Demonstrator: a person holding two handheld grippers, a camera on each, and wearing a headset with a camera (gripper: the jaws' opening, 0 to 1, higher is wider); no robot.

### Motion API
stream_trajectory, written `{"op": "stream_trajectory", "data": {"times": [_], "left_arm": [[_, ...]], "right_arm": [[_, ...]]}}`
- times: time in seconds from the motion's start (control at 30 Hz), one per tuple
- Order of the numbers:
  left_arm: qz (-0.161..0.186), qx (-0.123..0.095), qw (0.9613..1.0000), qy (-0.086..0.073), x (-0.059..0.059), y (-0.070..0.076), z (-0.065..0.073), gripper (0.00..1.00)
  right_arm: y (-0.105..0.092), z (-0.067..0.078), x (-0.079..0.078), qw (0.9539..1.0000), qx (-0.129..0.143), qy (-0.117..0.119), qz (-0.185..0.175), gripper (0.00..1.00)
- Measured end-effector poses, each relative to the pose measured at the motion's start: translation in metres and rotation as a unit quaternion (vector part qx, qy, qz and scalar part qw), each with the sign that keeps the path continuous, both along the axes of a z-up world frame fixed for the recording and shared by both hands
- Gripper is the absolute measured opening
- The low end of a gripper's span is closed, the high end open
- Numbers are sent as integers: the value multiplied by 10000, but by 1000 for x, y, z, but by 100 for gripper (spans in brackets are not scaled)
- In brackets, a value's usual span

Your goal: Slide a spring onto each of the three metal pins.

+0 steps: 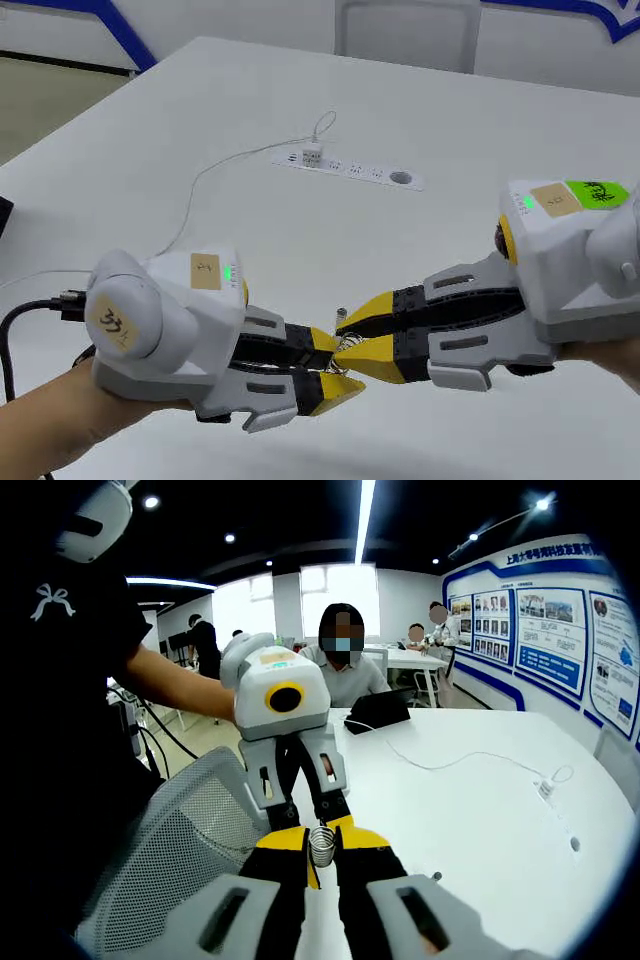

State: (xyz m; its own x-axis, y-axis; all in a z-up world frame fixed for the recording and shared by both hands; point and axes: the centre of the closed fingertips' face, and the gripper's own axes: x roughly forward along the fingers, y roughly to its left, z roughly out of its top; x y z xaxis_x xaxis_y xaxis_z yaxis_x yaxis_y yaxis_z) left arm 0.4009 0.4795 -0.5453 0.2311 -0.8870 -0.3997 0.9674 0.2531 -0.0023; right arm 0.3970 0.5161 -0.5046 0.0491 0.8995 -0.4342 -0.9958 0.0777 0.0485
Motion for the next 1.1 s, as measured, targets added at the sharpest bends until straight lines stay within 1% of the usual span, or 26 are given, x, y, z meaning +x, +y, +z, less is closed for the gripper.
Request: {"op": "stream_trajectory", "data": {"times": [0.1,0.2,0.23,0.3,0.37,0.47,0.53,0.6,0.63,0.7,0.73,0.8,0.9,0.97,1.0,1.1], "left_arm": [[7,-55,10000,5,0,-1,2,10],[30,-54,10000,-6,0,-1,3,10],[36,-61,10000,4,0,-1,3,10],[19,-45,10000,14,-1,-1,2,10],[8,-8,10000,17,-1,-1,2,10],[16,-28,10000,29,-1,-2,2,10],[33,-48,10000,33,0,-2,3,10],[56,-89,9999,83,0,-1,3,11],[79,-94,9999,71,1,-1,3,11],[108,-77,9999,43,3,0,3,11],[132,-68,9999,49,4,0,2,11],[170,-88,9997,135,5,0,2,12],[264,-94,9995,119,9,1,3,12],[330,-80,9993,157,11,4,2,14],[353,-60,9992,172,12,5,1,17],[455,-18,9989,138,16,12,-1,22]], "right_arm": [[1,2,0,9999,47,112,-28,11],[1,2,0,10000,9,65,-38,11],[2,2,-1,10000,11,6,-27,11],[3,2,-1,10000,22,60,-46,11],[3,0,-2,10000,5,41,-28,11],[4,0,-1,9999,31,90,-39,11],[4,1,-1,10000,32,53,-35,11],[4,2,-1,10000,38,-24,-40,10],[4,2,0,9999,40,-89,-56,10],[3,1,2,9999,28,-127,-101,10],[3,1,3,9998,23,-125,-123,10],[3,1,4,9998,38,-97,-169,10],[2,1,8,9997,39,-94,-235,10],[1,1,11,9995,37,-101,-286,10],[0,2,12,9995,59,-87,-311,10],[-1,4,16,9992,61,-123,-379,10]]}}
